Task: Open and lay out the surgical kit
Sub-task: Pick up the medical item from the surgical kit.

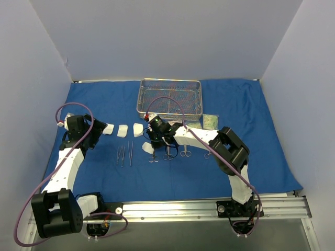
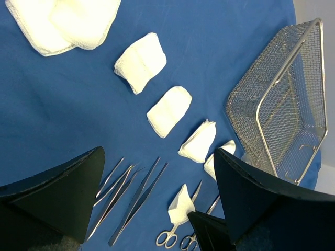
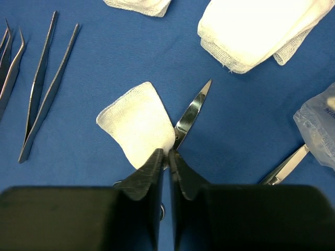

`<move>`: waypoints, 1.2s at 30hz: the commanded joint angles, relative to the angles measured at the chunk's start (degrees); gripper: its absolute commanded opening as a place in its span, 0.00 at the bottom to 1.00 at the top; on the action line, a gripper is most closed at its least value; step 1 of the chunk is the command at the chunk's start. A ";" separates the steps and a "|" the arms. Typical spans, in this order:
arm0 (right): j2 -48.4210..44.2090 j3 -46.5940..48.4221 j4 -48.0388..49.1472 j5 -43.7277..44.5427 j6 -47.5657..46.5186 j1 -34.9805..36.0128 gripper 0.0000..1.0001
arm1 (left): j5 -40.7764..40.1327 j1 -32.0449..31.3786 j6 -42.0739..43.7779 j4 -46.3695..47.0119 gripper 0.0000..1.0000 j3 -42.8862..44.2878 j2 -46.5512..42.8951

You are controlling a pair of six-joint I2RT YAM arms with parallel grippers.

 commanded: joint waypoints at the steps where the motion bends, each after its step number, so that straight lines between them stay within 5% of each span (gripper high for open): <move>1: -0.28 1.85 0.61 -0.50 0.77 0.14 0.05 | -1.15 -0.17 1.11 -1.49 0.94 2.12 -1.38; 7: -2.65 0.62 1.76 -0.24 -0.28 0.32 0.00 | 4.03 -0.26 3.30 1.23 0.94 2.48 -0.42; 13: -9.76 0.53 2.64 -4.54 -11.08 0.23 0.00 | 25.12 -3.33 9.11 10.98 0.94 0.72 -0.67; 20: -21.88 -0.09 -5.79 -16.13 -23.83 -2.84 0.00 | 31.64 -12.65 8.41 18.44 0.94 -0.77 -5.07; 26: -30.50 0.97 -13.18 -28.18 -30.51 -7.59 0.00 | 47.26 -15.37 5.95 35.58 0.94 -5.42 -8.23; 36: -38.42 0.97 -14.15 -37.24 -31.75 -8.73 0.00 | 52.47 -19.68 2.00 49.39 0.94 -7.02 -7.54</move>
